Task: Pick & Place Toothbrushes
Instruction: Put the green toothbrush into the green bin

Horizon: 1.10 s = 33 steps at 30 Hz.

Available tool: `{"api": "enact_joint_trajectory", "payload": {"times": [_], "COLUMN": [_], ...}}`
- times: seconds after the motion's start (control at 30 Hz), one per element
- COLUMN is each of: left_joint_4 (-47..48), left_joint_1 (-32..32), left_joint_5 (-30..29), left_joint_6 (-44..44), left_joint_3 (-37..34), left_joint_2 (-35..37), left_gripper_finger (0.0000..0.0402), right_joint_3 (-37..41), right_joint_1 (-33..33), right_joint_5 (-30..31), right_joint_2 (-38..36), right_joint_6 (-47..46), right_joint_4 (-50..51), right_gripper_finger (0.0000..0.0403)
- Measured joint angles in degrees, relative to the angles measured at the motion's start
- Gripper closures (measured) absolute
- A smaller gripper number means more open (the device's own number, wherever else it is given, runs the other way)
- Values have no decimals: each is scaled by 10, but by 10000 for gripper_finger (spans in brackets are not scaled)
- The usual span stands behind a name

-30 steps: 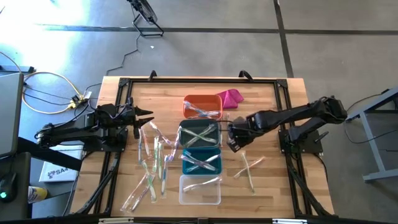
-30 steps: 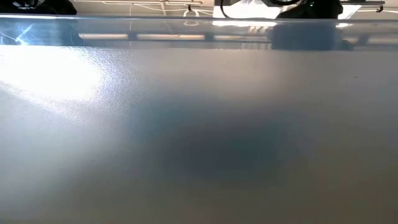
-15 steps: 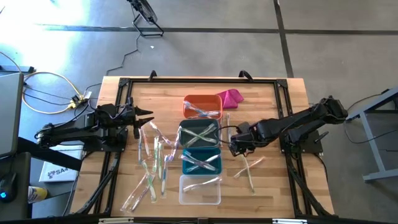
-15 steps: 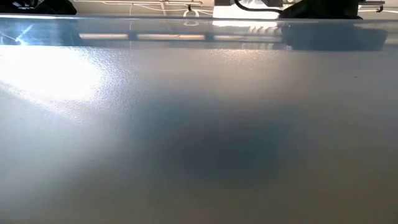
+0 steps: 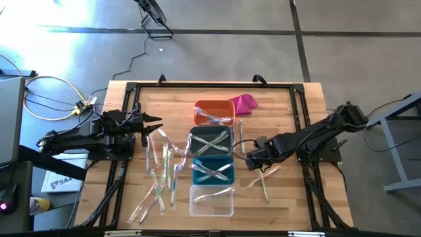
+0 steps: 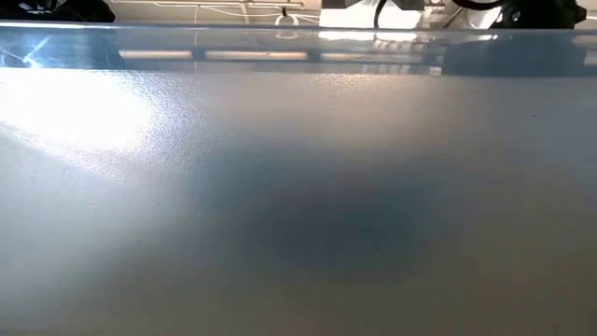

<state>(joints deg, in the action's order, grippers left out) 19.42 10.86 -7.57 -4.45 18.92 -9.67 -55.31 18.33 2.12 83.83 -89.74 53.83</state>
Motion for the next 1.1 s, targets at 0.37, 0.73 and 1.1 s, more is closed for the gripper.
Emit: {"api": "enact_joint_trajectory", "payload": {"times": [0.37, 0.73, 1.1], "left_joint_4": [0, 0, 0], "left_joint_1": [0, 0, 0], "left_joint_5": [0, 0, 0], "left_joint_6": [-3, -4, -4], "left_joint_3": [0, 0, 0], "left_joint_2": [0, 0, 0], "left_gripper_finger": [289, 289, 289], "right_joint_3": [63, 99, 114], "right_joint_1": [0, 0, 10], "right_joint_5": [-41, -82, -83], "right_joint_2": [0, 0, 0], "right_joint_6": [10, 26, 63], "right_joint_4": [-103, -143, -160], "right_gripper_finger": [238, 238, 238]}}
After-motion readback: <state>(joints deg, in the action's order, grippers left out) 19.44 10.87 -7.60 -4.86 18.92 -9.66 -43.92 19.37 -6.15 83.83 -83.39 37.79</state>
